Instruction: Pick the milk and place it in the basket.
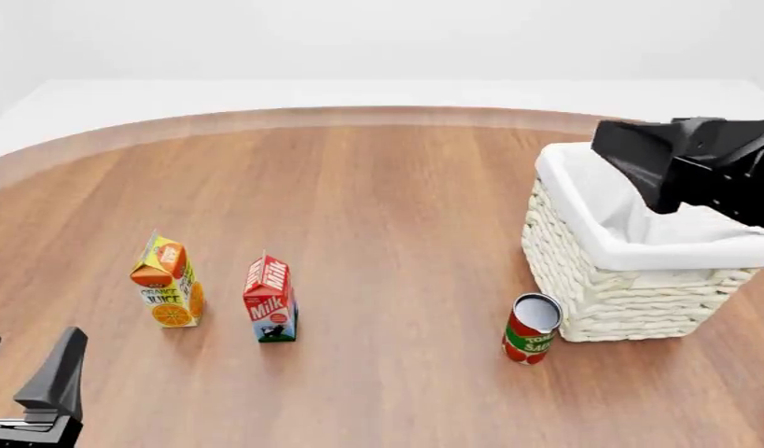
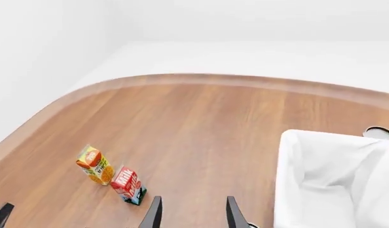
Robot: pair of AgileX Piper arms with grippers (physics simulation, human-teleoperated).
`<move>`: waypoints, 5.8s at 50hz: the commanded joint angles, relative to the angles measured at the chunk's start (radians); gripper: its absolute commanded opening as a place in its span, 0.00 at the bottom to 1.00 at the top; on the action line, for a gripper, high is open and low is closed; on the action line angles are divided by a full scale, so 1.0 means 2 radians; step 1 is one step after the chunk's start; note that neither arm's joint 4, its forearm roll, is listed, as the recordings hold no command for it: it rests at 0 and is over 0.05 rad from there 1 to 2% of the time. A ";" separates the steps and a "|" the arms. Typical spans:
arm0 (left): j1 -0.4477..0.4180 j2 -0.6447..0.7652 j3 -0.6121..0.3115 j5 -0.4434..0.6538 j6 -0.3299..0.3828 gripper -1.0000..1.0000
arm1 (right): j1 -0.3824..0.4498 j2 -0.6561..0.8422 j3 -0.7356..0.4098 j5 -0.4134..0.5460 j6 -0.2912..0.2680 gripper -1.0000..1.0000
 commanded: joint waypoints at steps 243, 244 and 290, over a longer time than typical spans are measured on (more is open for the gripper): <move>0.000 0.000 0.000 0.000 0.000 1.00 | 0.210 0.677 -0.375 -0.011 0.315 1.00; 0.000 0.000 0.000 0.000 0.000 1.00 | 0.211 0.678 -0.374 -0.011 0.315 1.00; 0.000 0.000 0.000 0.000 0.000 1.00 | 0.227 0.710 -0.391 -0.010 0.327 1.00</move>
